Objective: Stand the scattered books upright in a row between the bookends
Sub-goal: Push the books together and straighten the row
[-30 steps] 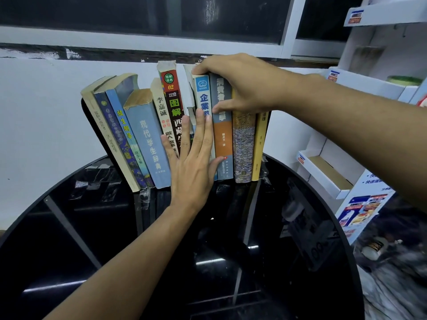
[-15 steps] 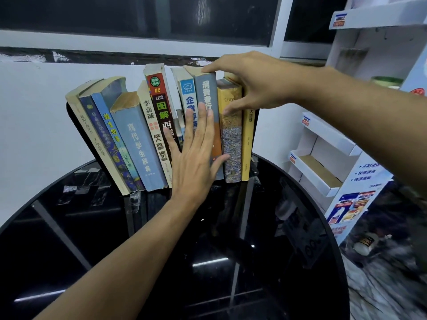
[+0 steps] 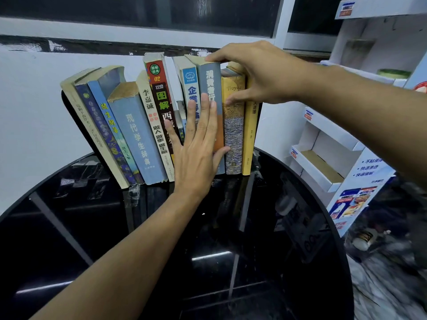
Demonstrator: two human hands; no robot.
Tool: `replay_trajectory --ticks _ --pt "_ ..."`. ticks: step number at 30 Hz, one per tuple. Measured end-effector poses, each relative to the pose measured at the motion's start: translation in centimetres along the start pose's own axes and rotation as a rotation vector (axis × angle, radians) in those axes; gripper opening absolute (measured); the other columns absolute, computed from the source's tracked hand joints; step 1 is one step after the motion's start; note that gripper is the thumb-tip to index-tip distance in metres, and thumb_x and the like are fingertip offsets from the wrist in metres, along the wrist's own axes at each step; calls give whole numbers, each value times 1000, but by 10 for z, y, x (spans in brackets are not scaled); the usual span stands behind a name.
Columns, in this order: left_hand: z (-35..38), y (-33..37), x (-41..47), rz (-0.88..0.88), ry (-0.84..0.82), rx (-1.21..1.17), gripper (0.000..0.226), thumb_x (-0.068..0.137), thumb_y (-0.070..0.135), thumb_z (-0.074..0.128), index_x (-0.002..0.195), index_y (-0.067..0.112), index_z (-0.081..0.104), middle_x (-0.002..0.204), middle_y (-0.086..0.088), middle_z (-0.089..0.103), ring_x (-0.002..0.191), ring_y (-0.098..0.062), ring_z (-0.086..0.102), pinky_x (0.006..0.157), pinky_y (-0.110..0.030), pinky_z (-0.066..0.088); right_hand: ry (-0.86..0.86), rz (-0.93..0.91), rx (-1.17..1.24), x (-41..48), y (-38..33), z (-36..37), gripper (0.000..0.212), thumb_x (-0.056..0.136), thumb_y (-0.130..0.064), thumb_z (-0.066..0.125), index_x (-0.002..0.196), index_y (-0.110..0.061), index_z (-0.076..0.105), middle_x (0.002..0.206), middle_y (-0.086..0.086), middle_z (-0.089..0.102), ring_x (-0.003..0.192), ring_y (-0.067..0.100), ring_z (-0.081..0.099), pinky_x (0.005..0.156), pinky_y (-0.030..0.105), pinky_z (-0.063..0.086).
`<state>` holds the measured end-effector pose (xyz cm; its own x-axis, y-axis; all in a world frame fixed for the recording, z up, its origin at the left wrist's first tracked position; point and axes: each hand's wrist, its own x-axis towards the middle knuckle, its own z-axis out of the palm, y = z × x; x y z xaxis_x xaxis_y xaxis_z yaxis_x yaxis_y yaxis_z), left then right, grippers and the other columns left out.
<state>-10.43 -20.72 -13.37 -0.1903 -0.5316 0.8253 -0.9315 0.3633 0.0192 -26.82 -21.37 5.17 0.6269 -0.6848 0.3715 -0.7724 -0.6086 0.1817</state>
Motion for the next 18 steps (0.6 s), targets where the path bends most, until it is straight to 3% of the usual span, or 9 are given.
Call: replay_trajectory --ticks 6,11,15,18 --pt "2 1 1 0 -1 -17 97 94 53 59 161 13 1 169 -8 4 156 -27 -2 118 -69 5 11 9 4 -1 -1 3 73 85 -36 78 148 -18 45 148 0 51 136 18 45 102 23 27" --pt "1 0 1 5 0 -8 96 94 53 59 161 12 4 169 -9 5 156 -29 1 118 -69 6 6 9 -6 -1 -2 3 73 86 -37 77 148 -19 44 149 1 50 137 19 44 106 29 32" --pt "-3 4 0 -2 1 -108 96 94 50 61 160 10 5 169 -10 1 154 -25 -9 120 -66 -4 -43 -5 -20 1 3 -4 75 88 -42 74 152 -21 40 151 1 48 138 21 42 105 27 27" --pt "-6 14 -1 65 -6 -179 98 94 53 60 160 8 2 168 -13 -1 155 -25 -9 121 -60 -10 -115 -26 -37 -2 9 -12 80 89 -49 70 155 -23 34 150 2 48 136 21 43 108 33 31"
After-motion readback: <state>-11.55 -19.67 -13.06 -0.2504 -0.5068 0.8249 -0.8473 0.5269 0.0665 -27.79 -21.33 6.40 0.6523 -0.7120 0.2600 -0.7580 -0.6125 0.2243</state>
